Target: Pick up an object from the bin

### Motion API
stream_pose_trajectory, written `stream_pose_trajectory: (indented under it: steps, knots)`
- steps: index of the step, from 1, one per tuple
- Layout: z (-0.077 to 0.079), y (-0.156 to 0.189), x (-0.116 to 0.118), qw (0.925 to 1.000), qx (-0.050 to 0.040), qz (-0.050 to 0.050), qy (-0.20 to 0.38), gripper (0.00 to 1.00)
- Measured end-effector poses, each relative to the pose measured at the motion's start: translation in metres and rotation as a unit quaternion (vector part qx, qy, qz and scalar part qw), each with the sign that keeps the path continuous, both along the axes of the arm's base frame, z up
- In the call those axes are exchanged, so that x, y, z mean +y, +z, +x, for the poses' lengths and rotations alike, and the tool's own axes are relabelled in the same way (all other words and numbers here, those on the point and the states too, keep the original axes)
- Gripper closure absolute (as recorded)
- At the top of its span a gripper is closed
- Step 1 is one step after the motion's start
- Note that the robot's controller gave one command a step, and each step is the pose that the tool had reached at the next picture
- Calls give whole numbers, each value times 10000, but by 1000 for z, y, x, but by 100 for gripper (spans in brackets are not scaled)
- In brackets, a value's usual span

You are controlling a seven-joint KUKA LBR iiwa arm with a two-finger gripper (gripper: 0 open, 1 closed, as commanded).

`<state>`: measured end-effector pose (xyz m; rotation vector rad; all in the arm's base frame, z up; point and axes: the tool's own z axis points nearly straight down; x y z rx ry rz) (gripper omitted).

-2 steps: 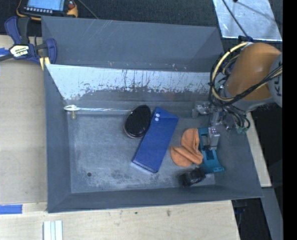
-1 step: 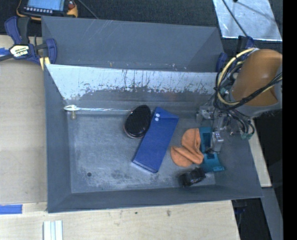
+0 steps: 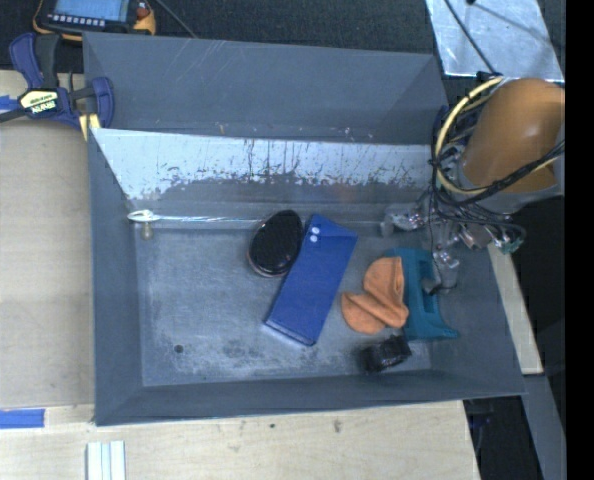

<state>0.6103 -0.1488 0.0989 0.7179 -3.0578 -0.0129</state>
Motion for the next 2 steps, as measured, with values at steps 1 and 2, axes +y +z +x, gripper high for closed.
stream_pose_trajectory:
  steps: [1,2]
  knots:
    - [7,-10,-1,9997,41,-56,-215,0]
    - [8,-23,10,9208,-6,-50,-3899,100]
